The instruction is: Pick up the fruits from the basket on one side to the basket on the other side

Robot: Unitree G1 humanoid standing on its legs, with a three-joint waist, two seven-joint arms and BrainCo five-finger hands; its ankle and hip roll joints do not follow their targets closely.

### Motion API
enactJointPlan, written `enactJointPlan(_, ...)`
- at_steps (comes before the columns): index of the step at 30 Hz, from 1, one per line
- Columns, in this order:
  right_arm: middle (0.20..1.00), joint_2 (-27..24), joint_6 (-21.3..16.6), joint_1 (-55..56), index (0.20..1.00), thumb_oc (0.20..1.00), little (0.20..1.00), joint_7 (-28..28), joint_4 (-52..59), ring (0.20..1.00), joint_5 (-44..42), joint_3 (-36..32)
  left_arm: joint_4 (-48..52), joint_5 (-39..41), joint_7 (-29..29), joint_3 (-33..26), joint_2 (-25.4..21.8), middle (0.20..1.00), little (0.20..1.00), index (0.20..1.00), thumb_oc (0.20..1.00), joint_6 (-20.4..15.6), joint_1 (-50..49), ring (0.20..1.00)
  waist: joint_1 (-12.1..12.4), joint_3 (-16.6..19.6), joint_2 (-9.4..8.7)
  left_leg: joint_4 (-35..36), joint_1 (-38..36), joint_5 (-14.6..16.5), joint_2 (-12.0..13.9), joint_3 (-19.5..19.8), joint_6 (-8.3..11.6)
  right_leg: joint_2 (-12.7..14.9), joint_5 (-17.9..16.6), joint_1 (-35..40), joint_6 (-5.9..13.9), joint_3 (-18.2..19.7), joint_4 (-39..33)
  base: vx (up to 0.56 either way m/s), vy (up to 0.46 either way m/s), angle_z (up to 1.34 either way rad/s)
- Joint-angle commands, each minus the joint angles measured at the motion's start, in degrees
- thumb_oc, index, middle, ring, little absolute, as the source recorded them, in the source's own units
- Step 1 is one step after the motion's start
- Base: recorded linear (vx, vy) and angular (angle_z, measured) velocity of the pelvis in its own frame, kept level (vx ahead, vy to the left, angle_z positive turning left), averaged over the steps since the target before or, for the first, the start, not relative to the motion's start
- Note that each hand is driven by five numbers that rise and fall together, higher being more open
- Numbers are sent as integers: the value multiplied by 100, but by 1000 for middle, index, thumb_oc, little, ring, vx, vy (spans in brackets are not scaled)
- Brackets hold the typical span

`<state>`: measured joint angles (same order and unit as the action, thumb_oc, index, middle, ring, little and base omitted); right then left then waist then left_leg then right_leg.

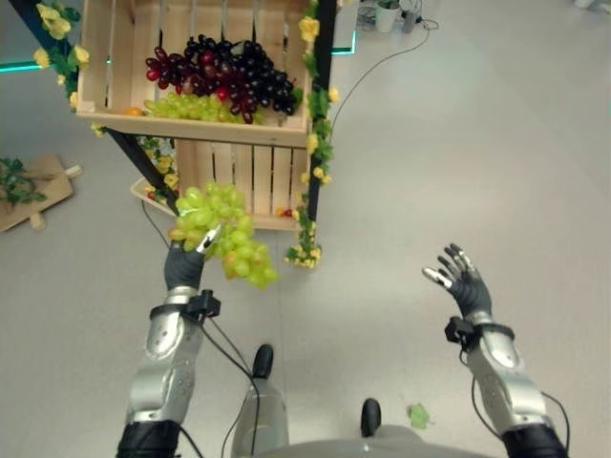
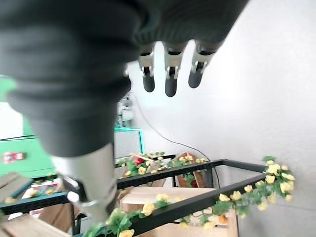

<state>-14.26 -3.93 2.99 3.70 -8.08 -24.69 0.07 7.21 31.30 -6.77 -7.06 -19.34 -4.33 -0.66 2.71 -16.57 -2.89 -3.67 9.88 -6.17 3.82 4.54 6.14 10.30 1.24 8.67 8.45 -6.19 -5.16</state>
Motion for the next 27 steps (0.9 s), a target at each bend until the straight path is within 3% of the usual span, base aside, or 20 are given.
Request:
enactJointPlan(1,1000,-270,-187,-337,1000,1000,1000,-147,114,1000,135,-123,488,277,-94,-431,-199,200,200,200,200,-670,441,200,-19,367,285,578,-386,361,337,130,220,-729,1056,156,-505,-113,248,45,52,6)
enactJointPlan(7,1000,-307,-103,-491,1000,1000,1000,-261,4,1000,194,127,3,445,-317,-521,-874,200,200,200,200,-741,1089,200,-89,439,244,657,-509,404,286,65,174,-602,970,128,-373,-162,218,36,46,-5)
enactJointPlan(16,1000,-301,-33,-626,1000,1000,1000,-344,-220,1000,205,474,-539,1343,-373,-609,-2610,200,200,200,200,-934,1742,200,-86,562,263,509,-367,528,170,34,59,-392,945,13,-183,-276,306,39,13,-7)
enactJointPlan(21,1000,-243,-39,-648,1000,1000,1000,-365,-280,1000,178,534,-158,1592,-363,-712,-2922,200,200,200,200,-1071,1672,200,-32,629,254,442,-280,547,122,78,40,-363,958,-25,-163,-321,313,33,-25,7)
enactJointPlan(24,1000,-251,-54,-681,1000,1000,1000,-372,-329,1000,161,587,-279,1701,-365,-566,-3062,200,200,200,200,-1068,1841,200,-42,653,265,424,-265,557,112,79,43,-362,959,-16,-154,-349,296,22,-15,6)
enactJointPlan(27,1000,-299,-58,-757,1000,1000,1000,-389,-419,1000,134,741,-998,1865,-368,-11,-3654,200,200,200,200,-1000,2586,200,-100,680,320,368,-274,593,89,63,40,-345,979,12,-127,-366,316,37,-18,5)
